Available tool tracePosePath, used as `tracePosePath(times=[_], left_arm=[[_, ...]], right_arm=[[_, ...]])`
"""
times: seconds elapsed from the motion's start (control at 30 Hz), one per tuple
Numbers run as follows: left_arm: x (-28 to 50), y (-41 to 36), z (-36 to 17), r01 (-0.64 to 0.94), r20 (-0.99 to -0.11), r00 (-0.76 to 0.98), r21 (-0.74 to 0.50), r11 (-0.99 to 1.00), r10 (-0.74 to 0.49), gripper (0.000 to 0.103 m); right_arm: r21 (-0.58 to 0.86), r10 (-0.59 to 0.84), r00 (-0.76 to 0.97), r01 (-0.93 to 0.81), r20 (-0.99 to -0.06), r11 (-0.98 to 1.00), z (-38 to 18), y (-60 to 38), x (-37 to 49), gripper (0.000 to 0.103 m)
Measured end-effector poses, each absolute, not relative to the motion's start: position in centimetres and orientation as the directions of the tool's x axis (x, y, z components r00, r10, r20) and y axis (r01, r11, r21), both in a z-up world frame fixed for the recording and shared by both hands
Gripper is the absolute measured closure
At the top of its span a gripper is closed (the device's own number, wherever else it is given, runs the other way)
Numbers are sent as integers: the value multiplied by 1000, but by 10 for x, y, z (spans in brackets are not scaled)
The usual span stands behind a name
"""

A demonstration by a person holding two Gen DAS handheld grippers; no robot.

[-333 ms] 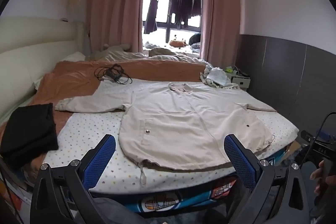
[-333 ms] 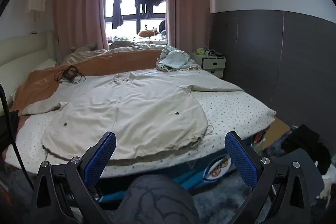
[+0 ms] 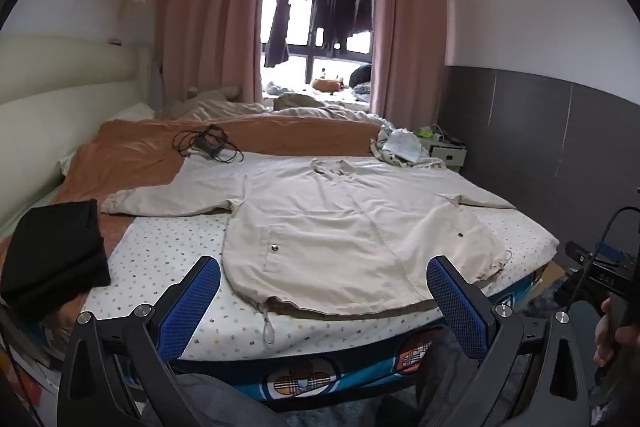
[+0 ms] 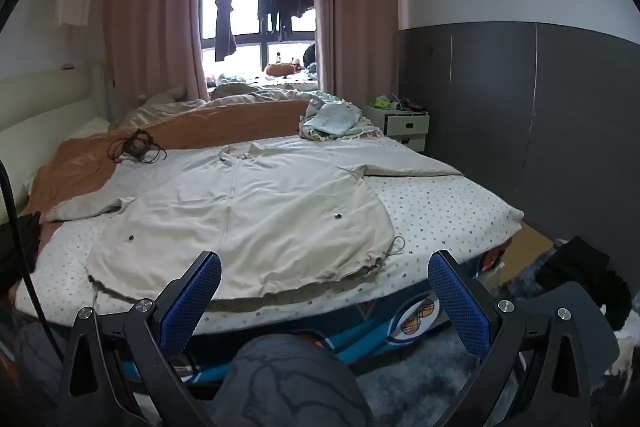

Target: Fold large clothes

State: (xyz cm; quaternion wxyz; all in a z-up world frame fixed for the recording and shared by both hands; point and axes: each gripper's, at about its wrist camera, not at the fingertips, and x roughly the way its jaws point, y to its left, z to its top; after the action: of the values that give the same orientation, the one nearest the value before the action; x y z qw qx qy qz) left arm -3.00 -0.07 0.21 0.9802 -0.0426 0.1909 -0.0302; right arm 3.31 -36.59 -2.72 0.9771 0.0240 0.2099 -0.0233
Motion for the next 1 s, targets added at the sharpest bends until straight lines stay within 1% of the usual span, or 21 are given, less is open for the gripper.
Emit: tracePosePath(times=[0.3,0.43,0.6,0.8,1.0], left_arm=[[-36,-3,3,73,-375,922,-83,994,-99,0],[-39,-9,2,83,-380,920,-65,994,-101,0],[-42,-13,4,87,-362,926,-65,994,-105,0],[-42,-16,10,93,-366,925,-50,994,-105,0],[-45,-19,15,107,-354,927,-72,992,-126,0]], right_arm=[[0,-56,900,61,-433,998,-17,-359,23,0],[9,-53,897,64,-440,998,-17,-363,24,0],[-3,-43,901,46,-431,999,-18,-358,28,0],[14,-37,899,48,-435,999,-20,-360,29,0],[4,-50,905,57,-423,998,-18,-360,25,0]])
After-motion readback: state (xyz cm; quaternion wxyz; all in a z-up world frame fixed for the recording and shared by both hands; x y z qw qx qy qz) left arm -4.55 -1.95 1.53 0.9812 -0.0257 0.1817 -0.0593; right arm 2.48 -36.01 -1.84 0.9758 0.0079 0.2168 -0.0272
